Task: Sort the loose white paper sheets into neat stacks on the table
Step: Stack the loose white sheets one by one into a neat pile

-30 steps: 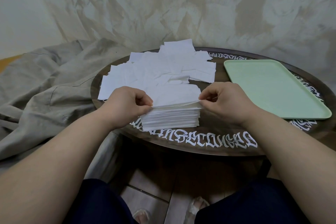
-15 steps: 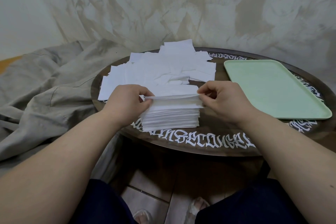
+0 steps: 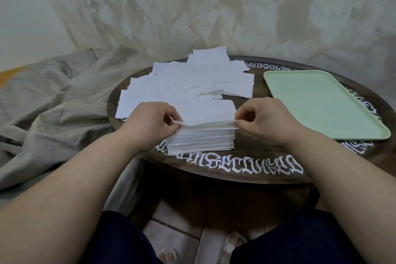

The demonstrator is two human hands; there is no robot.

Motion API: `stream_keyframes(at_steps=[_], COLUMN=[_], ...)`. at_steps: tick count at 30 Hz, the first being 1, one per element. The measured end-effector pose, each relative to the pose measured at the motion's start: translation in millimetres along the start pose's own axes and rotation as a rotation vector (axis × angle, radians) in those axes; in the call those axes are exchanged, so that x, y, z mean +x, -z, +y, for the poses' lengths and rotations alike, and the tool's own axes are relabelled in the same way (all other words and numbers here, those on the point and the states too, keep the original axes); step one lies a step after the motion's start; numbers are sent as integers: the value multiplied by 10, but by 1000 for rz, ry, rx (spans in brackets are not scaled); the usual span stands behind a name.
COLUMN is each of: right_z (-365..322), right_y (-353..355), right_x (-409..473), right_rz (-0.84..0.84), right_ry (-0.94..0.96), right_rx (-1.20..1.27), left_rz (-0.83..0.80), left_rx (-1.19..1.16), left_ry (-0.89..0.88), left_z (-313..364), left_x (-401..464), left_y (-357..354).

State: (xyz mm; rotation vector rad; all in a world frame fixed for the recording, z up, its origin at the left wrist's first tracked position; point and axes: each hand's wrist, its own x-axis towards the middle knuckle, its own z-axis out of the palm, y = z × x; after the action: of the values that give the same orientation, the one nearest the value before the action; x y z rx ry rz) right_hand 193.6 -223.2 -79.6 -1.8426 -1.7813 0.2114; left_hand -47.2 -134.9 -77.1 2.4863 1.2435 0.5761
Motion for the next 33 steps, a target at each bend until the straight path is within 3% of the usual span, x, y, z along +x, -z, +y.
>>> stream_keyframes(at_steps=[7, 14, 18, 20, 23, 24, 29, 33], right_z=[-38, -1, 35, 25, -57, -85, -70, -77], right_y=[-9, -28, -87, -109, -109, -110, -126, -111], right_x=[-17, 19, 52, 64, 94, 102, 50, 45], right_rz=[-120, 11, 97, 137, 375, 405, 20, 13], right_ry=[7, -8, -41, -39, 118, 163, 70, 70], right_rx=[-41, 2, 49, 80, 74, 68, -11, -8], left_rz=[-61, -25, 14, 124, 389, 404, 69, 35], left_rx=[-20, -64, 28, 45, -21, -31, 38, 29], left_ry=[92, 77, 15, -20, -149, -158, 54, 61], left_z=[-39, -18, -8, -14, -14, -18, -95, -91], left_x=[-3, -6, 34, 64, 97, 92, -6, 8], left_y=[-16, -8, -54, -79, -39, -16, -13, -25])
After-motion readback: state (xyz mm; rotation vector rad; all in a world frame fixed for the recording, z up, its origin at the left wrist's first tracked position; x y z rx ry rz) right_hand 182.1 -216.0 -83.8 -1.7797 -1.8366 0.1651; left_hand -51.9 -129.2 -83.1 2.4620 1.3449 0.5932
